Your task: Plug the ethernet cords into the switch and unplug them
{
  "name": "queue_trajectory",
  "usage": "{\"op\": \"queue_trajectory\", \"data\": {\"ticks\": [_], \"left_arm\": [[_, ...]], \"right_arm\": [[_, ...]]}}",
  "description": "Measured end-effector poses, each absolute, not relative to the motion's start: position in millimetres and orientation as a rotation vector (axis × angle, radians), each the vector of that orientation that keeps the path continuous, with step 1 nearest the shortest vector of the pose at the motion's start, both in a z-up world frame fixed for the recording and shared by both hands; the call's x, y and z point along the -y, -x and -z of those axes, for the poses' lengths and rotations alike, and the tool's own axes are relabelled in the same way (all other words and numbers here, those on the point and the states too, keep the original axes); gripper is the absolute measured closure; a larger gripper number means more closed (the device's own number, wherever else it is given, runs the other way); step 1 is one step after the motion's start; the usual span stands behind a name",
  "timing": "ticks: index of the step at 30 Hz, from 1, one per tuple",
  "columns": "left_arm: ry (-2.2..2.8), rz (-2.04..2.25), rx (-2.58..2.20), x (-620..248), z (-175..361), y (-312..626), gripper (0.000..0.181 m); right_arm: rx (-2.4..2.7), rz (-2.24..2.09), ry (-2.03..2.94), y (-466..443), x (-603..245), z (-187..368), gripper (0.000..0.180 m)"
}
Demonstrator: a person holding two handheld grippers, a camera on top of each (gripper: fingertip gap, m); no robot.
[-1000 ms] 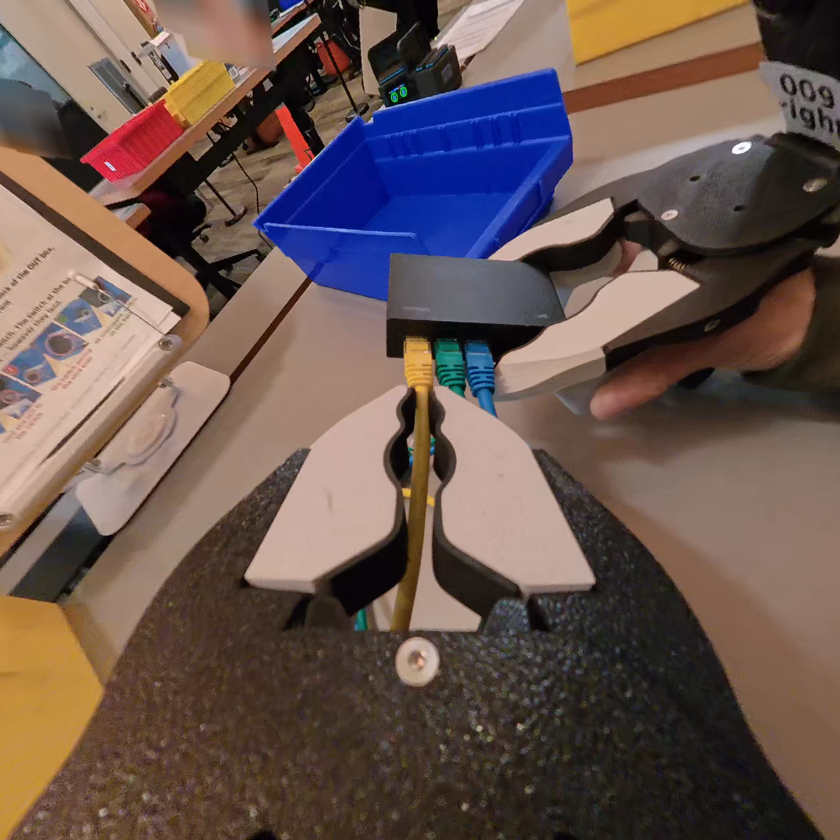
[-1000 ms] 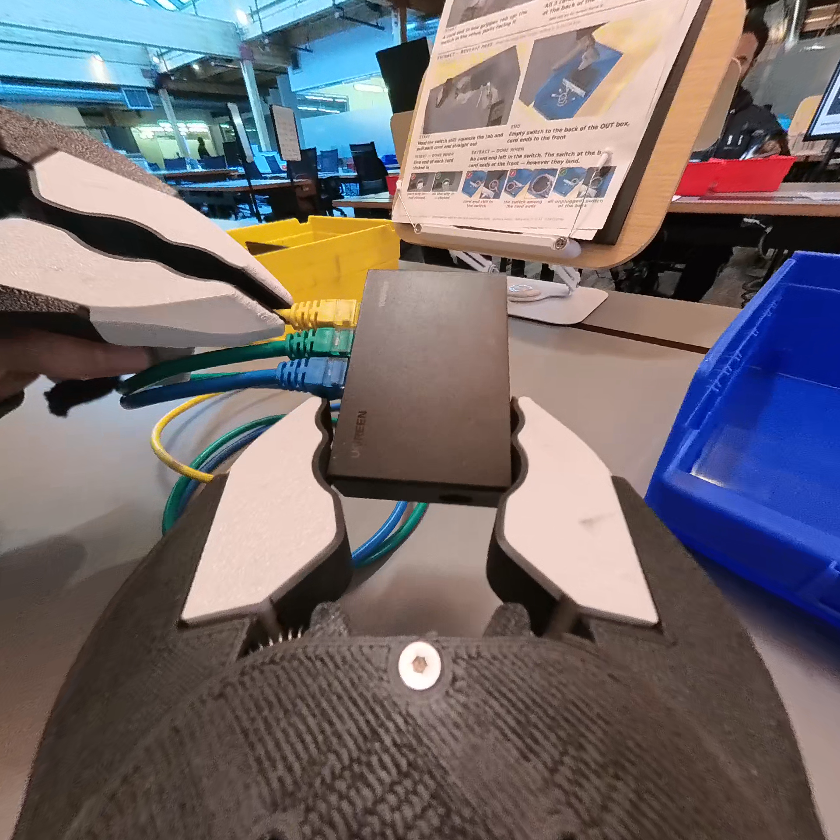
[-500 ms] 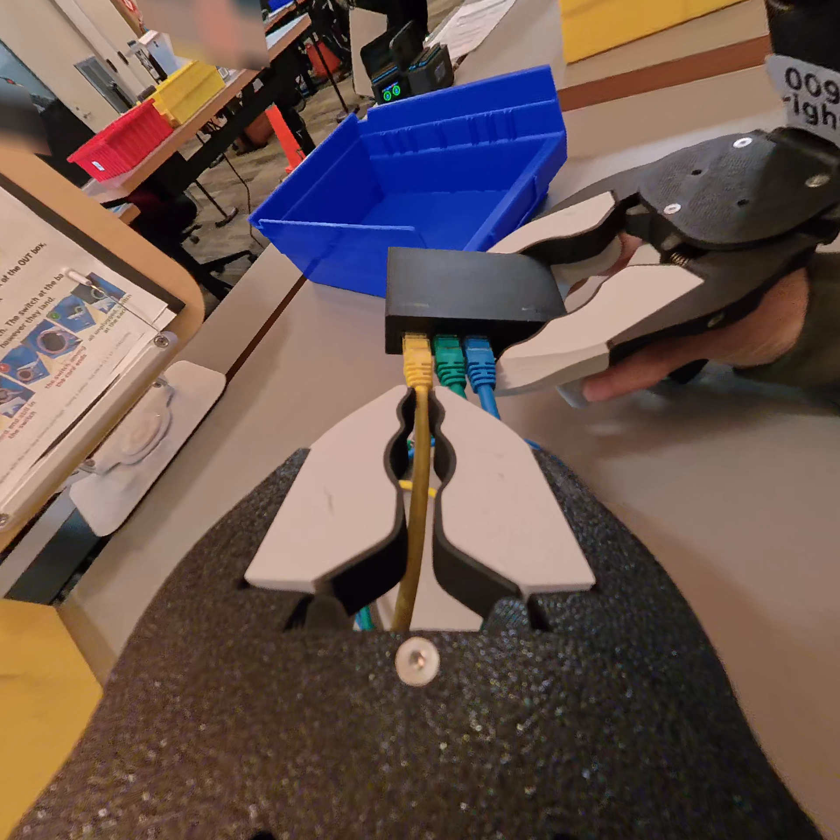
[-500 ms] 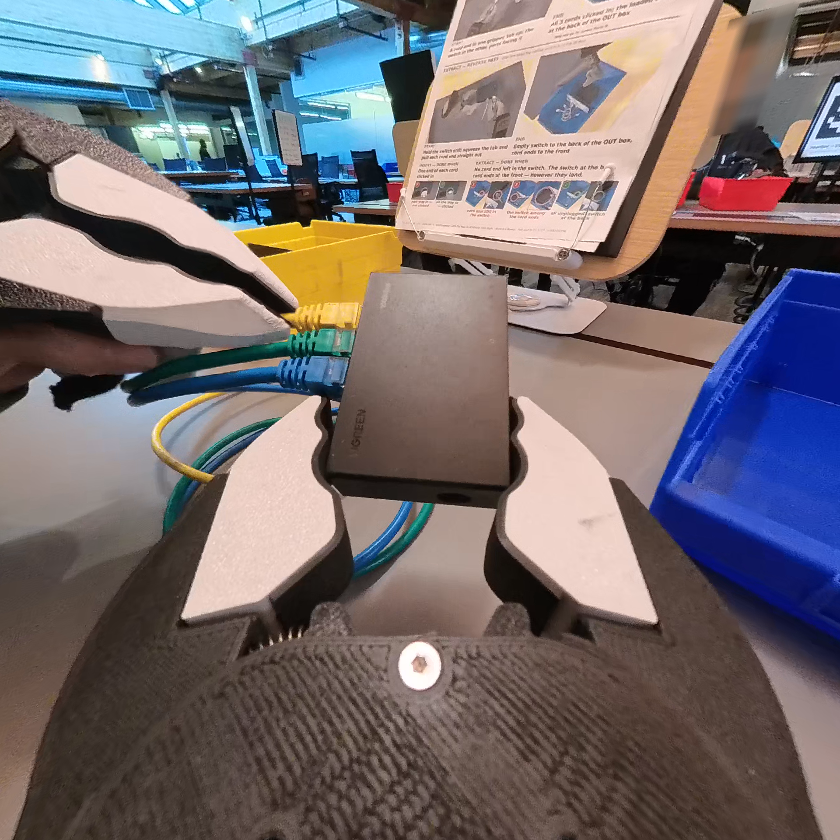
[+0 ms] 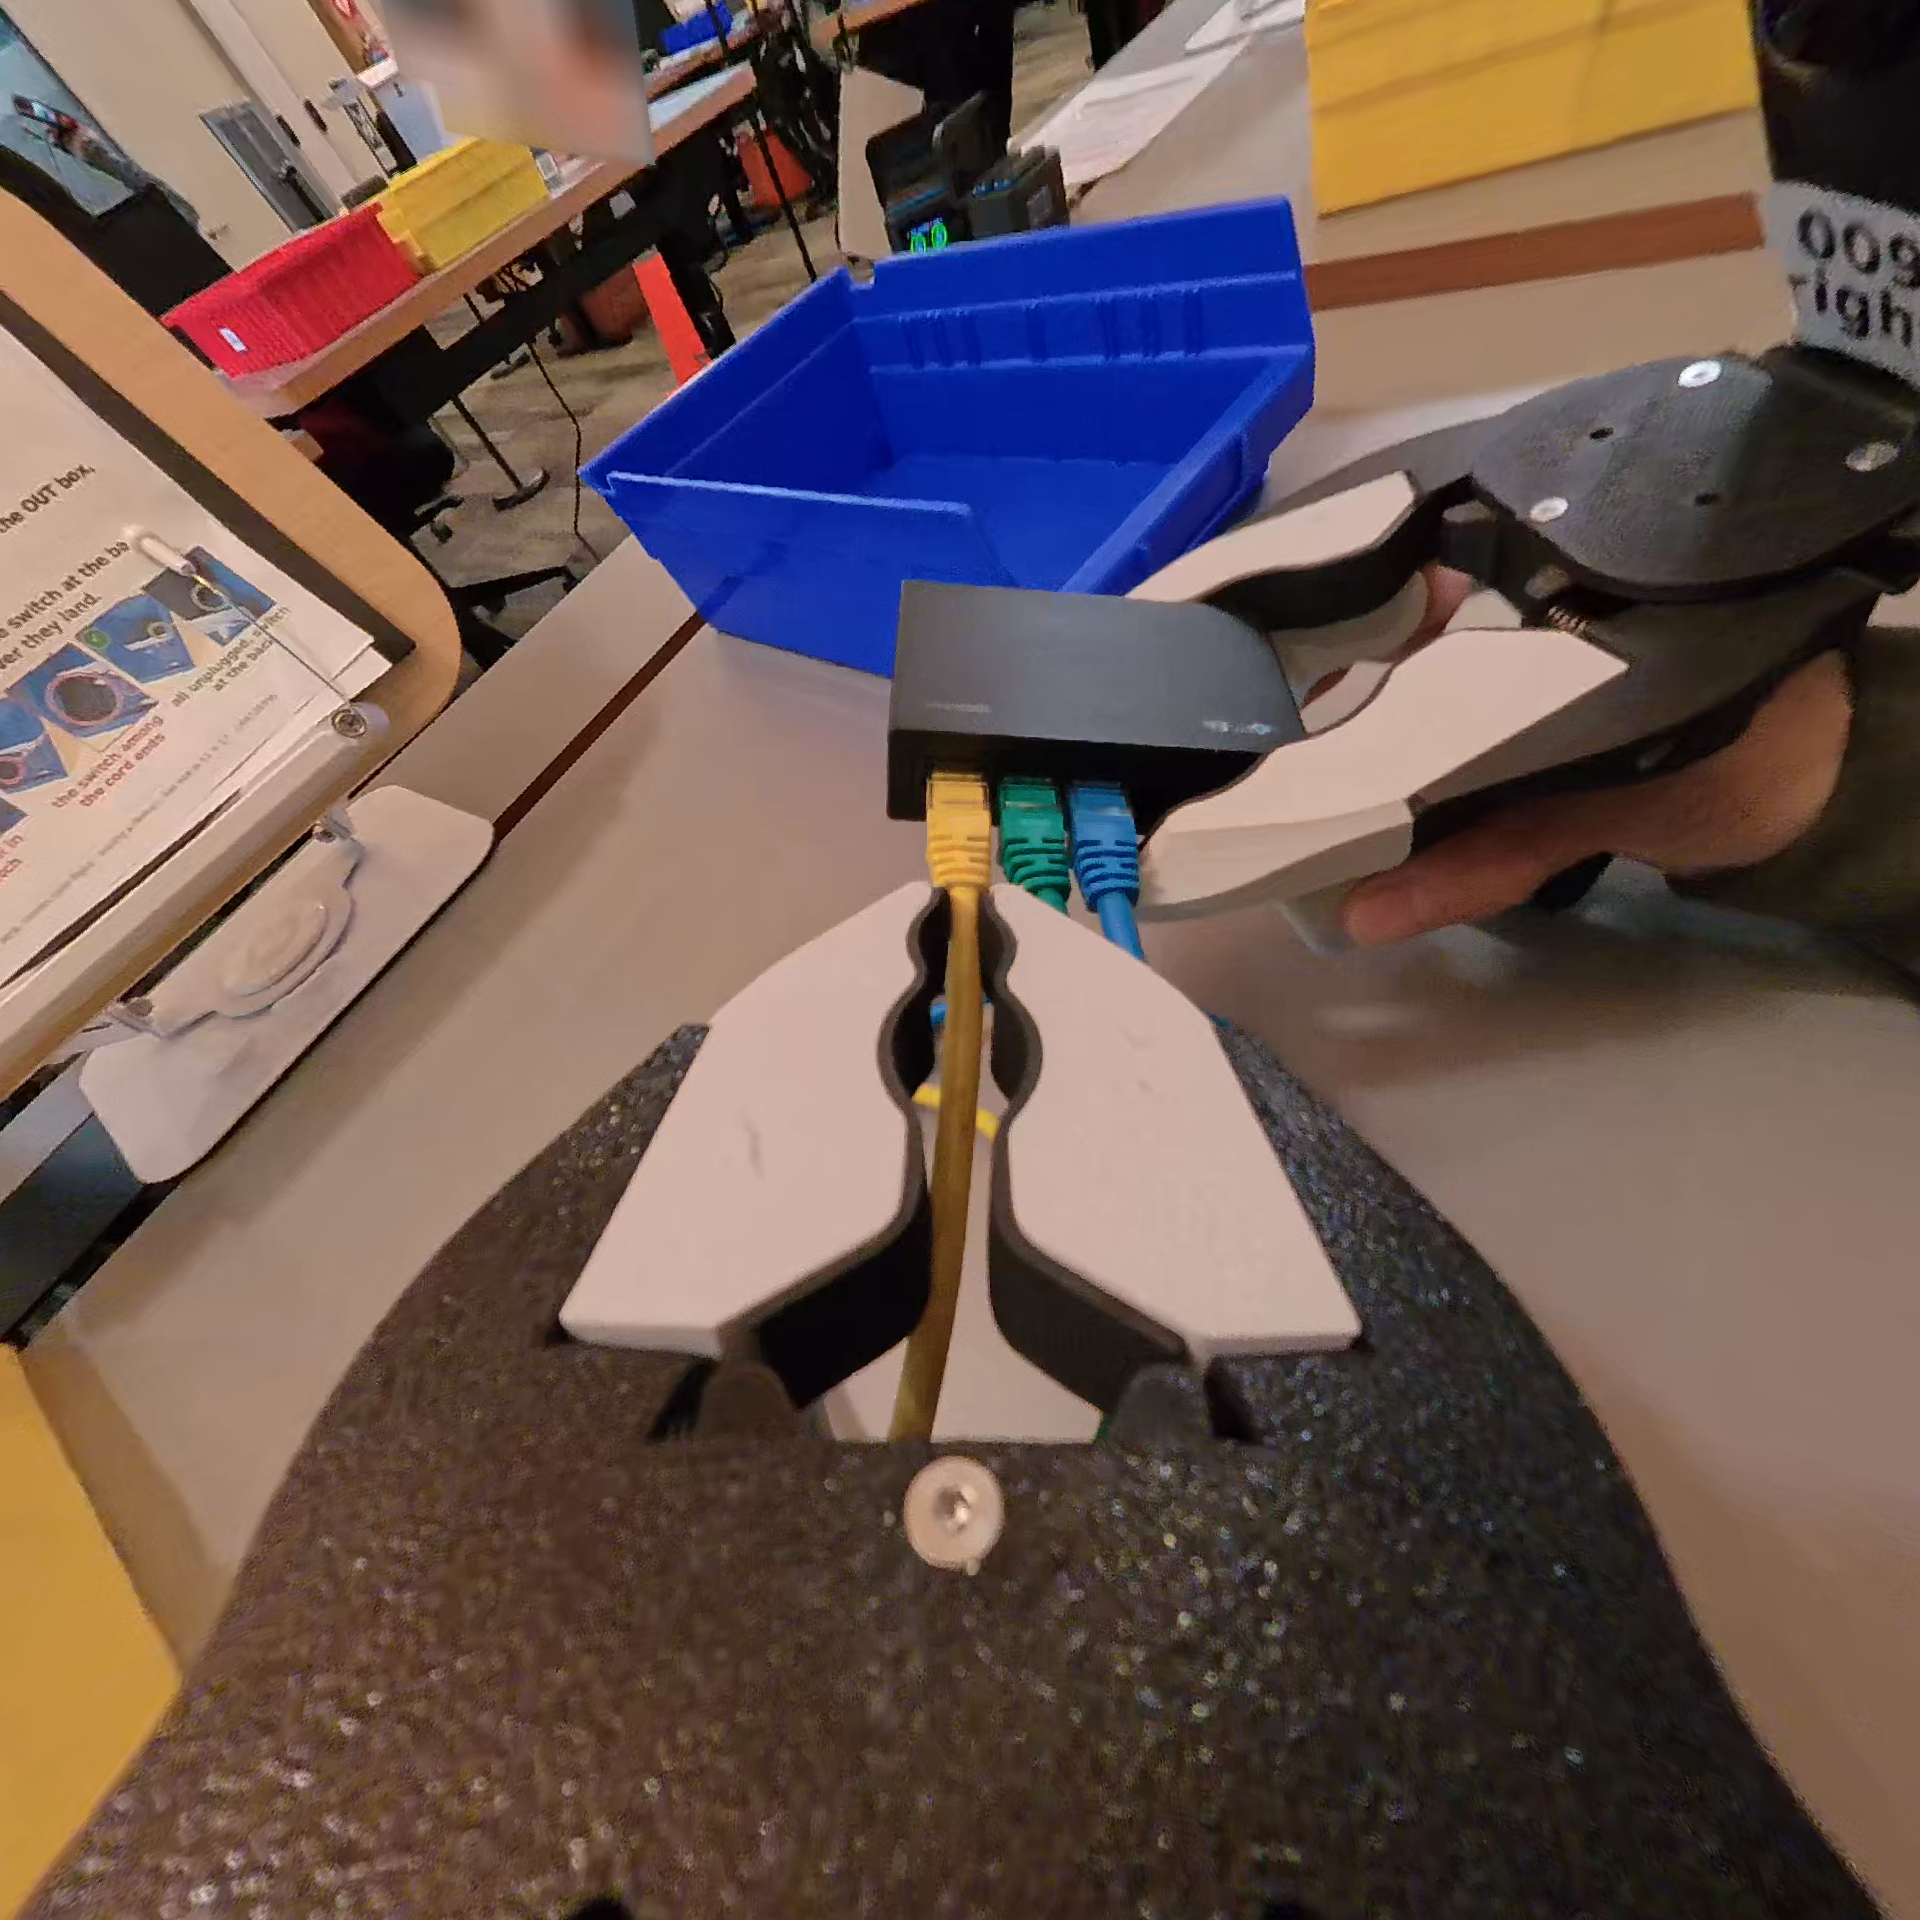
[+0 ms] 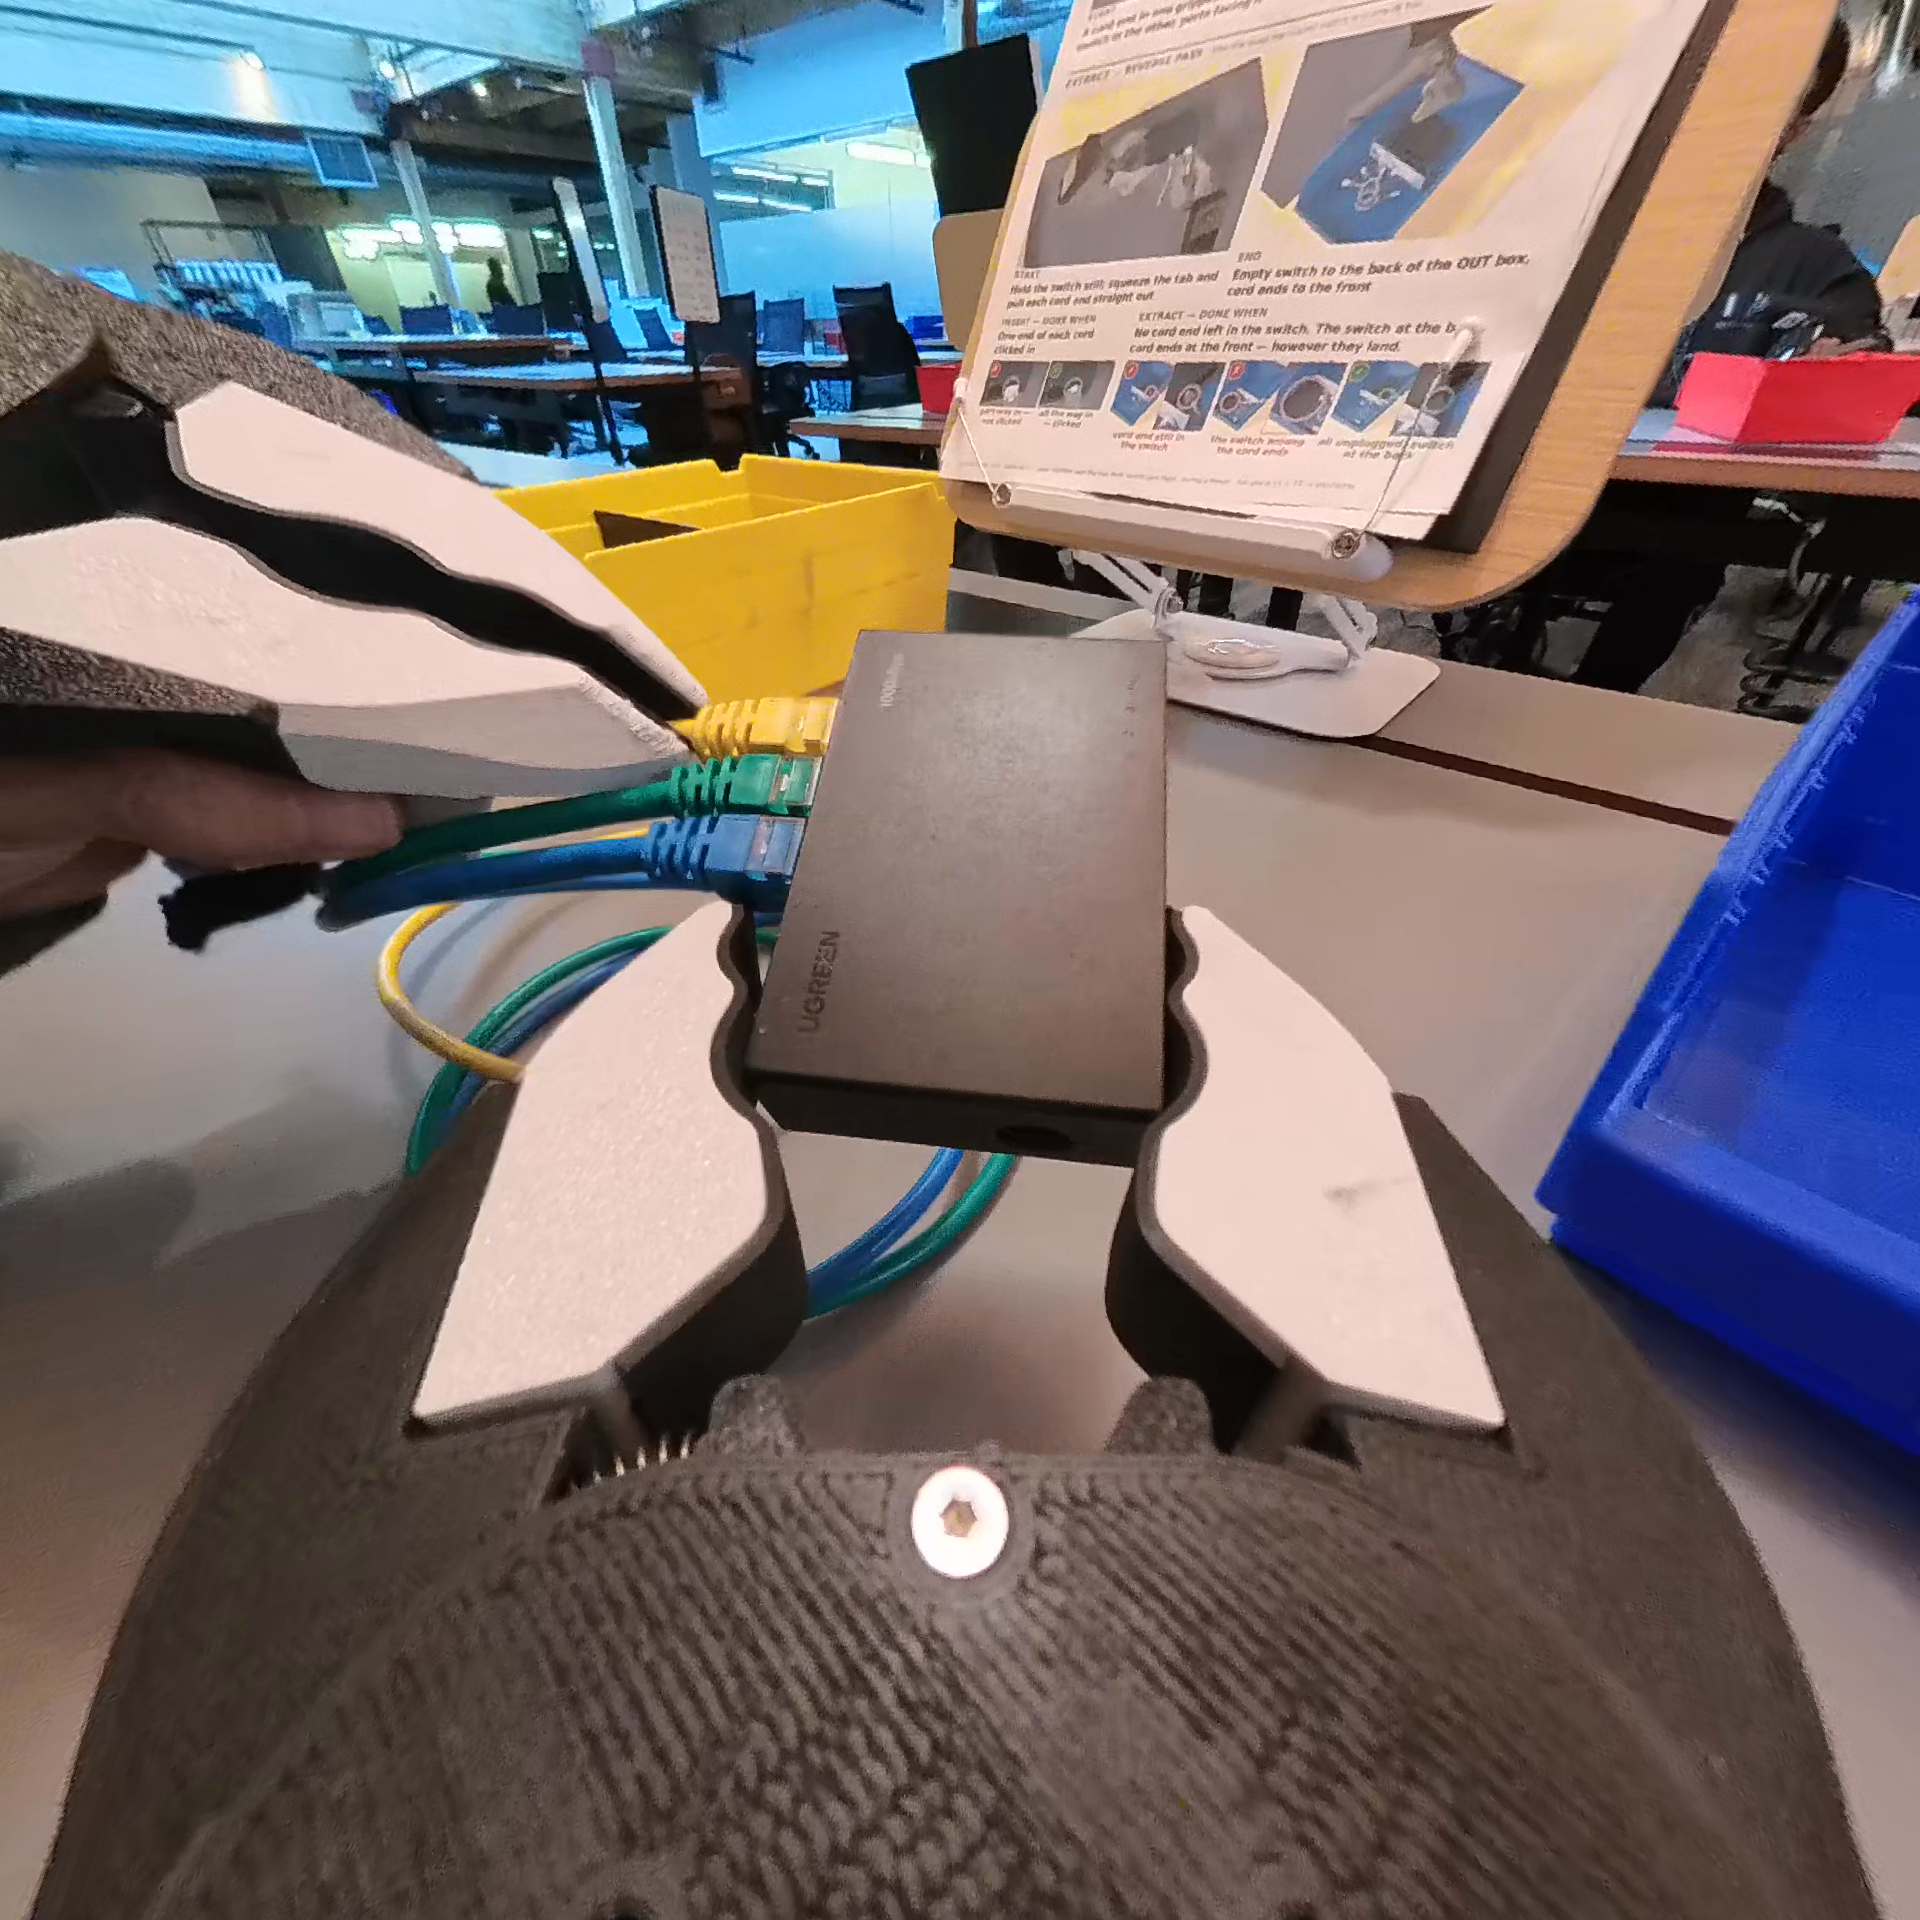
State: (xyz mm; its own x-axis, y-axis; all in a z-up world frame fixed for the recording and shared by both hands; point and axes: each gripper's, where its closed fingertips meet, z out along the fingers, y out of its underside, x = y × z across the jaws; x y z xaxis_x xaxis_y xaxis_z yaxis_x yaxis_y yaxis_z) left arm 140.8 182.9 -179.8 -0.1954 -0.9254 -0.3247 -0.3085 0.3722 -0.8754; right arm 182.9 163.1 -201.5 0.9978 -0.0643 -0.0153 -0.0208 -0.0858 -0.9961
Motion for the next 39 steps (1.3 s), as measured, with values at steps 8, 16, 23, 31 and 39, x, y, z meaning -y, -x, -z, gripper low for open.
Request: {"op": "queue_trajectory", "data": {"ticks": [8,16,23,31,39], "left_arm": [[1.080,0.843,-1.493,-211.1,133.4,-105.6,0.161],[1.456,0.798,-1.274,-323.2,194.2,-33.4,0.135],[1.410,0.740,-1.232,-343.5,207.7,-20.7,0.126],[1.467,0.851,-1.213,-343.0,222.8,-19.1,0.123],[1.481,0.868,-1.225,-342.5,224.7,-20.2,0.123]], "right_arm": [[-0.116,0.110,1.656,-196.0,-159.4,200.6,0.106],[-0.120,0.216,1.529,-216.8,-146.0,120.6,0.106],[-0.078,0.318,1.454,-252.7,-150.8,10.0,0.106],[-0.190,0.558,1.408,-340.3,-120.4,-117.4,0.106],[-0.290,0.688,1.478,-417.0,-103.2,-151.9,0.106]]}}
